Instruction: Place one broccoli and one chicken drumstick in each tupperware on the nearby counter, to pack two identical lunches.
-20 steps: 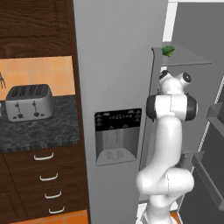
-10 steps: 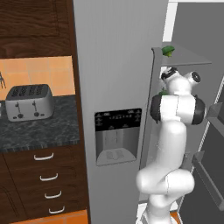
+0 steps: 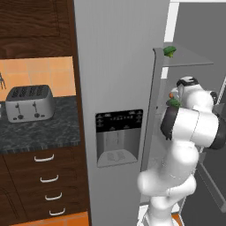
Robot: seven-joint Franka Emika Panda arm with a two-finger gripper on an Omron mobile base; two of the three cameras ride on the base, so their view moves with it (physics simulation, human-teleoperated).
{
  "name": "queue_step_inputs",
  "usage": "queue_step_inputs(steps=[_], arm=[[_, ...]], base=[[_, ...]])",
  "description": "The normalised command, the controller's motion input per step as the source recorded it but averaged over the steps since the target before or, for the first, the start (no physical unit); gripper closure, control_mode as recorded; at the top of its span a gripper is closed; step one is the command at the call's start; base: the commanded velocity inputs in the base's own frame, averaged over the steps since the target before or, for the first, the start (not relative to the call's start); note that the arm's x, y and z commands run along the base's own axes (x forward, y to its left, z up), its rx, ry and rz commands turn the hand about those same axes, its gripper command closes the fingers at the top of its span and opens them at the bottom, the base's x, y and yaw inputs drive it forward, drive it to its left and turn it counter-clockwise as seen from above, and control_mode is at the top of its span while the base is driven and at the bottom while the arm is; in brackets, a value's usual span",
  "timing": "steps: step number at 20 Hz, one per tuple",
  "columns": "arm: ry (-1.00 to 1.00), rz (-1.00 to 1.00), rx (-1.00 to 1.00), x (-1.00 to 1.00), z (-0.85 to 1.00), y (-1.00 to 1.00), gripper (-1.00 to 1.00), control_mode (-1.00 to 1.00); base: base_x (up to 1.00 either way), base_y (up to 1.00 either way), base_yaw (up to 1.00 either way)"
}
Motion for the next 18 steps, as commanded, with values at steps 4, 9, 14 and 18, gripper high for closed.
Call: queue_step_inputs(steps=[4, 9, 14, 18], arm=[[0.2, -0.06, 0.08, -1.0, 1.0, 0.08, 1.0, -1.0], [0.63, -0.07, 0.01, -1.0, 0.36, 0.01, 1.0, -1.0], [0.27, 0.0, -0.01, -0.8, -0.16, 0.14, 1.0, 1.0], [0.0, 0.0, 0.0, 0.0, 0.0, 0.0, 1.0, 1.0]], base=[[0.0, 0.0, 0.0], [0.0, 0.0, 0.0], [-0.2, 0.08, 0.01], [-0.87, 0.94, 0.31]])
